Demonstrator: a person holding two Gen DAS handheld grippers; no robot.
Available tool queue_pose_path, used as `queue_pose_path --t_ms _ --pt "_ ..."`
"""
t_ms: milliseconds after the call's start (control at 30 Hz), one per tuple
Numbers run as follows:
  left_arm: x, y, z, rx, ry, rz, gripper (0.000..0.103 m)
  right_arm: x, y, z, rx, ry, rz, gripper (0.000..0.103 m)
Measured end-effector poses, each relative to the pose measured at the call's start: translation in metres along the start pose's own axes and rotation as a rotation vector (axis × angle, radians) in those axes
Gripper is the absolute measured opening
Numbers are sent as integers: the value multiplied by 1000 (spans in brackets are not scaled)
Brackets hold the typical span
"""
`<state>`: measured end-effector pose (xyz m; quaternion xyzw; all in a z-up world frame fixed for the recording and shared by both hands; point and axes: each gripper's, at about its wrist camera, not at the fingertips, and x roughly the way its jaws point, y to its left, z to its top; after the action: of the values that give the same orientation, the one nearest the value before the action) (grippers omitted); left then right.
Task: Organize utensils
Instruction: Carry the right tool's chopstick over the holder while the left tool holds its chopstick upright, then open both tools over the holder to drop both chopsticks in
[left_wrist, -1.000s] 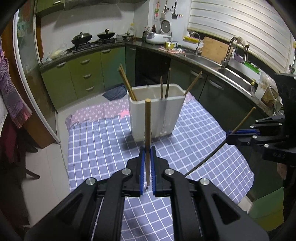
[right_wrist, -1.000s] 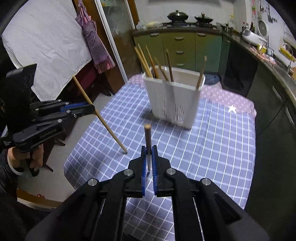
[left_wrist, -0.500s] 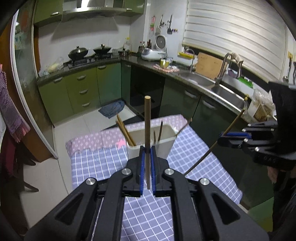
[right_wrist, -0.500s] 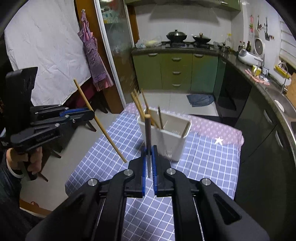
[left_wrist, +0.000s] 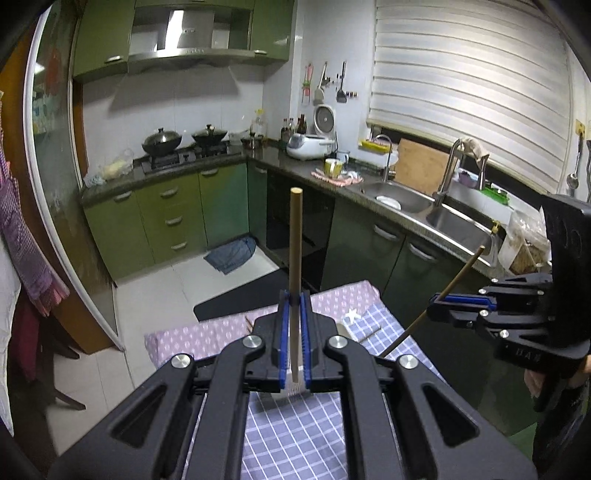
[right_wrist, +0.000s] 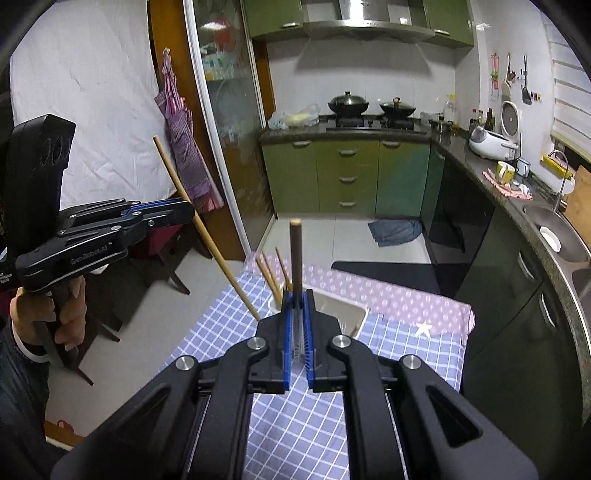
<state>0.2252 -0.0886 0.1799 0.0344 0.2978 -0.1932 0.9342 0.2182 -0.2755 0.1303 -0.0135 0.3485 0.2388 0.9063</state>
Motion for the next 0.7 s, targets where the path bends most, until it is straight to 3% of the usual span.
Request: queue_pose_path --t_ms 167,300,700 --pt "18 -3 14 6 -7 18 6 -3 -9 25 6 -51 -59 6" --pt "46 -4 7 4 34 22 6 17 -24 35 31 -36 -73 6" --pt "107 8 -35 -16 121 32 6 93 -41 18 55 19 -72 6"
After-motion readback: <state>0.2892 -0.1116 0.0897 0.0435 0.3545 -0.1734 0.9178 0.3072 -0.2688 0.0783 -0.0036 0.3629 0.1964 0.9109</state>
